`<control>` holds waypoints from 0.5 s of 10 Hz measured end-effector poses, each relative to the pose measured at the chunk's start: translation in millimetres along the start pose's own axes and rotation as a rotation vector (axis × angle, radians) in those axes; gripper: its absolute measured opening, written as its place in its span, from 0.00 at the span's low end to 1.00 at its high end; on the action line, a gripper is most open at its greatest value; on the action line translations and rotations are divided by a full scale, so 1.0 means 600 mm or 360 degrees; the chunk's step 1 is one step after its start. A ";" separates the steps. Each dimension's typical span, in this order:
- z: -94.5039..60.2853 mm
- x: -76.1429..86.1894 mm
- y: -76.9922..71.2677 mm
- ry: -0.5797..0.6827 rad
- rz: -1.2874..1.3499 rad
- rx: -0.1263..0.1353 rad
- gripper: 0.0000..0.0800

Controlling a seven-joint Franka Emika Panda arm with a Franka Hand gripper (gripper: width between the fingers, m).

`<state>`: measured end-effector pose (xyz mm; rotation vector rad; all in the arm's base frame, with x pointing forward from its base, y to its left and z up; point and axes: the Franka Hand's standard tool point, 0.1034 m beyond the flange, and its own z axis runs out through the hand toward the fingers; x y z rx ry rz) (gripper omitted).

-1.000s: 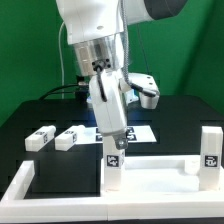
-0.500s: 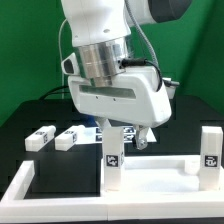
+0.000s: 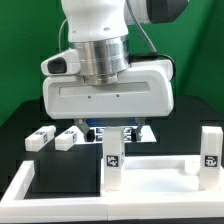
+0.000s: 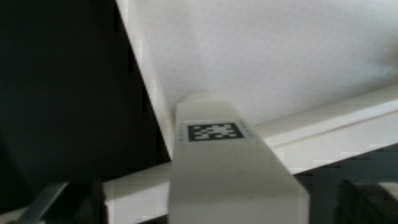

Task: Assemble desk

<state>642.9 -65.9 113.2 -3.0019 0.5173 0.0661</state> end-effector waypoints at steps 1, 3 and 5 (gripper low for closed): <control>0.000 0.000 0.000 0.0001 -0.0001 0.0000 0.73; 0.000 0.000 -0.001 0.0000 0.0206 0.0003 0.39; 0.000 0.000 -0.002 0.0000 0.0377 0.0004 0.36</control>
Offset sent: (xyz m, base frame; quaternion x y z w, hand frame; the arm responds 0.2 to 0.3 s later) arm 0.0000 0.0000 0.0000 0.0000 0.0000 0.1938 0.9810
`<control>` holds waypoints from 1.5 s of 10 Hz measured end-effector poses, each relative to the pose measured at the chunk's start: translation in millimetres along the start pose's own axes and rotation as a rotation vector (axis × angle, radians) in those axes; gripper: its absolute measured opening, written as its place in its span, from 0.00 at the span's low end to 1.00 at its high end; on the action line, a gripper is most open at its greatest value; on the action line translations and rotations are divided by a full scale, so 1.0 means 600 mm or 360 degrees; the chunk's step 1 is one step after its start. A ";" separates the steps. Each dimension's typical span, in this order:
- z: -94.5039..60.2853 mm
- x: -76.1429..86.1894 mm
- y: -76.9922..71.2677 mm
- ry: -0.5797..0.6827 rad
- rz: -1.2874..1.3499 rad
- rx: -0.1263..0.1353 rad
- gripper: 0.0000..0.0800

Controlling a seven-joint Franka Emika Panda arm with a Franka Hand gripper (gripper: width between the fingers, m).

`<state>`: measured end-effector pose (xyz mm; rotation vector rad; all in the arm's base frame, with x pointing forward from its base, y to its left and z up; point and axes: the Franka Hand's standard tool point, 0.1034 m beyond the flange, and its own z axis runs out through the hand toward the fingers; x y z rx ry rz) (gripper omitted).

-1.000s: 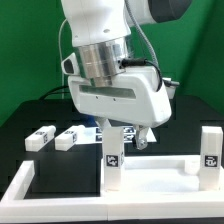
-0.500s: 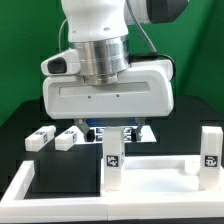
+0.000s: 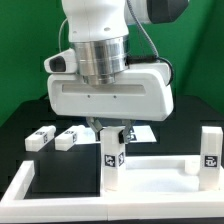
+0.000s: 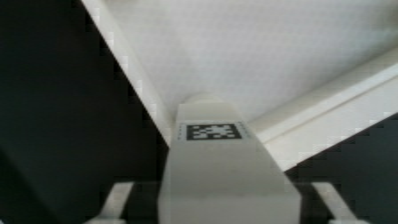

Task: Assemble desk

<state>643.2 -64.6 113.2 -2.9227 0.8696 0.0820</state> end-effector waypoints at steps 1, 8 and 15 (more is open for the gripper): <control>0.000 0.000 -0.001 0.0000 0.0145 0.0000 0.36; 0.003 0.004 -0.007 -0.0049 0.1664 0.0216 0.36; 0.005 0.008 -0.014 0.0084 0.0548 0.0113 0.80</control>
Offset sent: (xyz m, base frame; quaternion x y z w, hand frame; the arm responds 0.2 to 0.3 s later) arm 0.0028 0.0071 -0.0021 0.0800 -0.0372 0.4391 0.8941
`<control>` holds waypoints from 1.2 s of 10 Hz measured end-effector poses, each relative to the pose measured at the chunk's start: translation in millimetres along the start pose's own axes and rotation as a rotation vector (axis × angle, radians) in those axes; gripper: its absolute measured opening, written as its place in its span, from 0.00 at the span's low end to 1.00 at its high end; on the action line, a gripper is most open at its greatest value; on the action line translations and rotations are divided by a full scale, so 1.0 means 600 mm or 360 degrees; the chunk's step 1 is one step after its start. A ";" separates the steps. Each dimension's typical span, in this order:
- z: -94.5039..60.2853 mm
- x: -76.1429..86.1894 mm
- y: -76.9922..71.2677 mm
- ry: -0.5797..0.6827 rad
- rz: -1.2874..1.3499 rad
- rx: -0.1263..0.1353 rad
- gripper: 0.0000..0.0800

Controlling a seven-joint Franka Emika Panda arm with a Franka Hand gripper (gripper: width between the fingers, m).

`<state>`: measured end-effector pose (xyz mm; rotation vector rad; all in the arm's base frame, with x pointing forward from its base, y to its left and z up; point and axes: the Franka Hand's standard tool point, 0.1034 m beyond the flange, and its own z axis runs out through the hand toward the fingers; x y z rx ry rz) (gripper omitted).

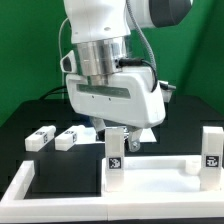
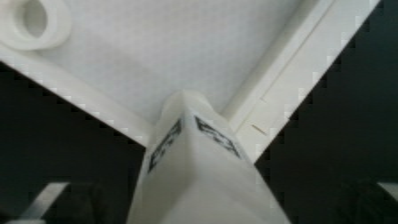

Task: Assemble desk

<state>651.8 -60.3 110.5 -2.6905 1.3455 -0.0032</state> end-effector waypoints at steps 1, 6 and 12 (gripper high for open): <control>0.000 0.000 0.000 0.0001 -0.0099 -0.0002 0.81; 0.004 0.000 0.002 0.0006 -0.0805 -0.0041 0.81; 0.004 0.009 0.009 0.0036 -0.0048 -0.0027 0.37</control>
Offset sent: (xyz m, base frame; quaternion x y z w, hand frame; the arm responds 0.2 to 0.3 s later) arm 0.0093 0.0155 -0.0054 -0.0041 -0.0249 -0.4907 0.8710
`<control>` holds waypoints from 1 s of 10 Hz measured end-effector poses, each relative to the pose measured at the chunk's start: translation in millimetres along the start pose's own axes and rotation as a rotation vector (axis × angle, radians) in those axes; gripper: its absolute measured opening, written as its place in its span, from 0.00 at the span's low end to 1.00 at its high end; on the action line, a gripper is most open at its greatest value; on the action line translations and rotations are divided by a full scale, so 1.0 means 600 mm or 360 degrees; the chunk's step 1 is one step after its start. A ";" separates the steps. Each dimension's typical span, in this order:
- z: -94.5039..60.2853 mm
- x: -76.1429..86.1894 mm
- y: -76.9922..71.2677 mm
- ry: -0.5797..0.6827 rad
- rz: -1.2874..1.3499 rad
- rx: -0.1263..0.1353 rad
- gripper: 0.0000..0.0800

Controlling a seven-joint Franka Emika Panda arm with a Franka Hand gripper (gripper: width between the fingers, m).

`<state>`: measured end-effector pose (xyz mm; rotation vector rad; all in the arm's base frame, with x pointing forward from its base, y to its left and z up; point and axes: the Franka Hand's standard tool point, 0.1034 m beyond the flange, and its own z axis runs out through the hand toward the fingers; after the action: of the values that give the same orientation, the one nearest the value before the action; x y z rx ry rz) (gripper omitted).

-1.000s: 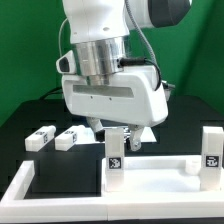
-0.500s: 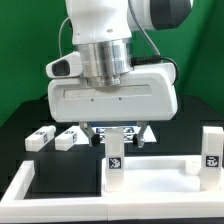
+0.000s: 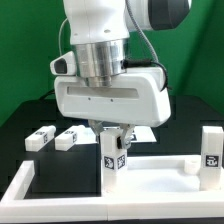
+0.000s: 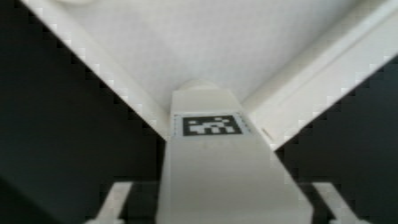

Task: Assemble desk

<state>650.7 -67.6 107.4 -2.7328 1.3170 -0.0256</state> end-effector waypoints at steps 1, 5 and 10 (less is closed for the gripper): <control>0.000 0.000 0.000 -0.0005 0.0209 0.0009 0.37; -0.004 -0.008 -0.008 -0.0153 0.1241 0.0081 0.37; 0.000 -0.011 -0.012 -0.0157 0.1042 0.0105 0.59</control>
Offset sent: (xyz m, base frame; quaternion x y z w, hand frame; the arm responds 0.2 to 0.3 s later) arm 0.0094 0.0191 0.0132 0.0712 -0.0878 0.4992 0.8591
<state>652.4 -58.2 108.3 -2.0931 2.0524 0.1151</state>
